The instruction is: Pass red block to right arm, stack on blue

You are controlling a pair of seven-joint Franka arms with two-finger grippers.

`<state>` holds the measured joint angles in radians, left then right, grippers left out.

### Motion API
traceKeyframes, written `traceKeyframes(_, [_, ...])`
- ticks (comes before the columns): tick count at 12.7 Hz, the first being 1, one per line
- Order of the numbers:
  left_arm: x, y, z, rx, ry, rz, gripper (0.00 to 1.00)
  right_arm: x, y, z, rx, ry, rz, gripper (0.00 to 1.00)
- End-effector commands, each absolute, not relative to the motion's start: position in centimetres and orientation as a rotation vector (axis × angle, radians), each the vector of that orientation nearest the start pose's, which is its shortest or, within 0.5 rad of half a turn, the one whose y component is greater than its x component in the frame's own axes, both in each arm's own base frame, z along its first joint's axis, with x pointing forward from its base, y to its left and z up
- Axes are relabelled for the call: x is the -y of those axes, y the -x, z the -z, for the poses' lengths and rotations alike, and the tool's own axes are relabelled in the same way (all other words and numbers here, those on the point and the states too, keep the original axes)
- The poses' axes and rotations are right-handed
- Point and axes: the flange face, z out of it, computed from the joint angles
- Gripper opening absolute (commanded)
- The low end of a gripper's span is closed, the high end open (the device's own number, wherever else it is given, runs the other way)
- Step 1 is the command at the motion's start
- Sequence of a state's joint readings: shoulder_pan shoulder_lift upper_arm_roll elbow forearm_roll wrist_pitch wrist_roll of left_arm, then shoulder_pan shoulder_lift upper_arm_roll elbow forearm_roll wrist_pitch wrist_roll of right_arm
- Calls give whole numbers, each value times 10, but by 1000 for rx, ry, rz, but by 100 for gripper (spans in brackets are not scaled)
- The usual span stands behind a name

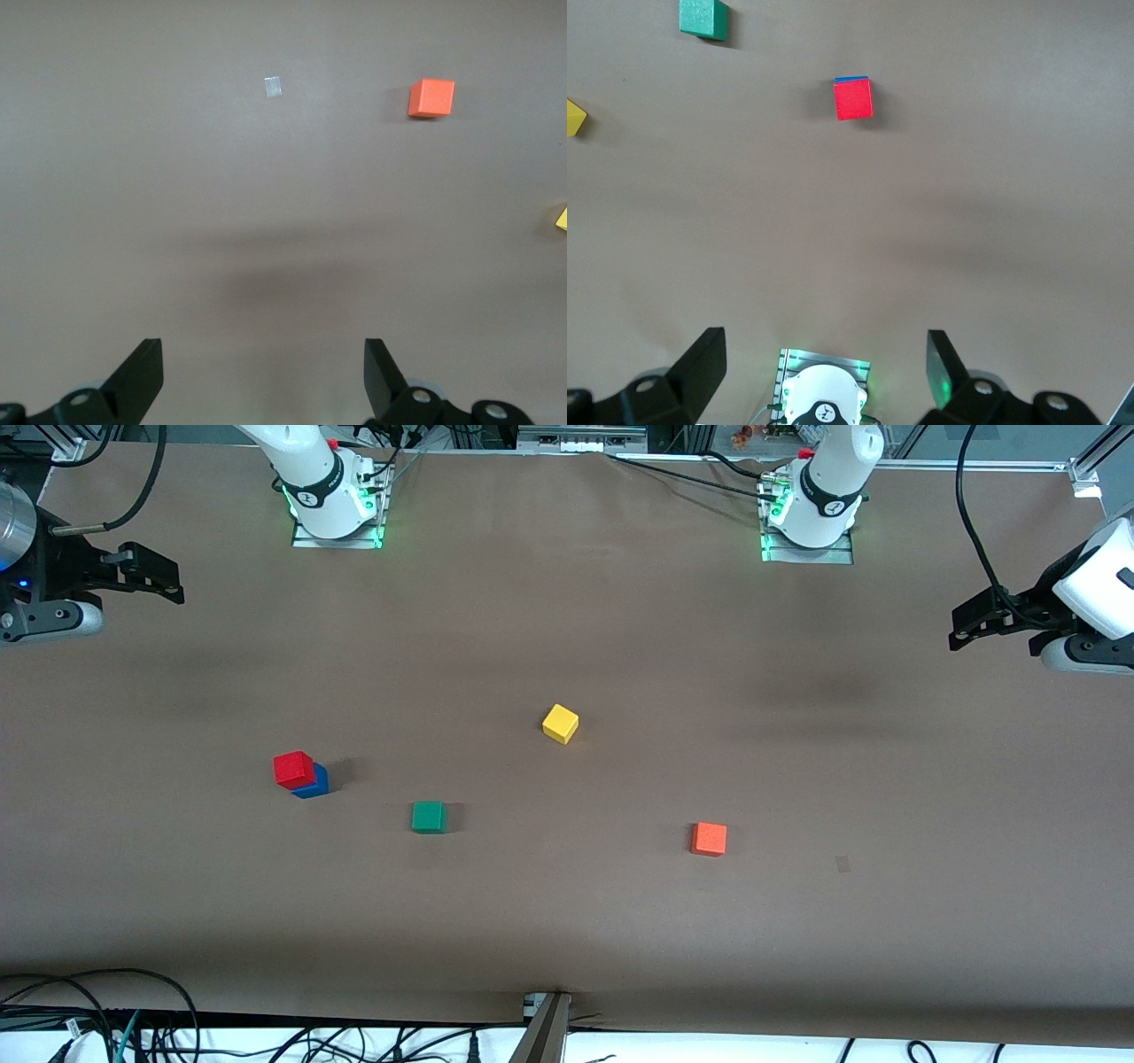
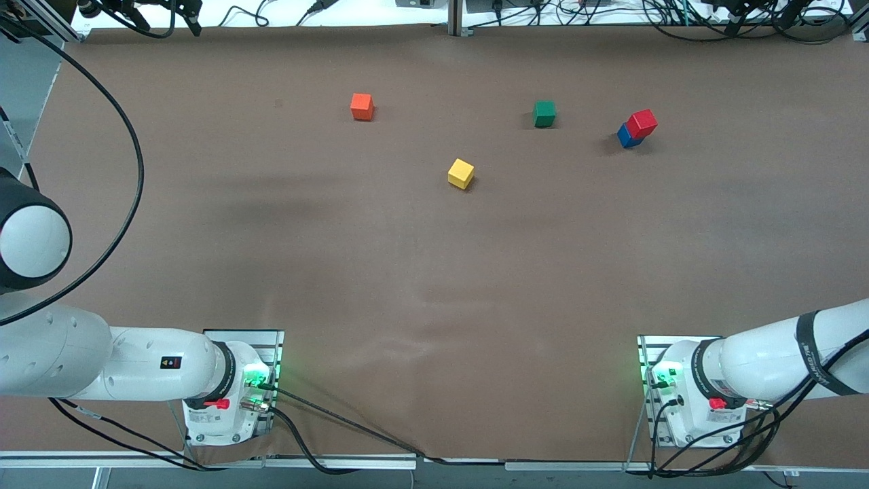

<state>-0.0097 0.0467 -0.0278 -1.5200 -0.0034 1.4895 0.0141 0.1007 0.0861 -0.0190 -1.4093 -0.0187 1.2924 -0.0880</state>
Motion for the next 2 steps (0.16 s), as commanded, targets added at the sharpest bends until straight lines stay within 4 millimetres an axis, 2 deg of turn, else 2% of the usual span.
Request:
traceKeyframes(1, [31, -556, -624, -90, 3162, -122, 100, -42, -550, -633, 271, 3132, -320, 100])
traceKeyframes(2, [31, -556, -625, -90, 3162, -120, 100, -44, -552, -632, 272, 3132, -310, 100])
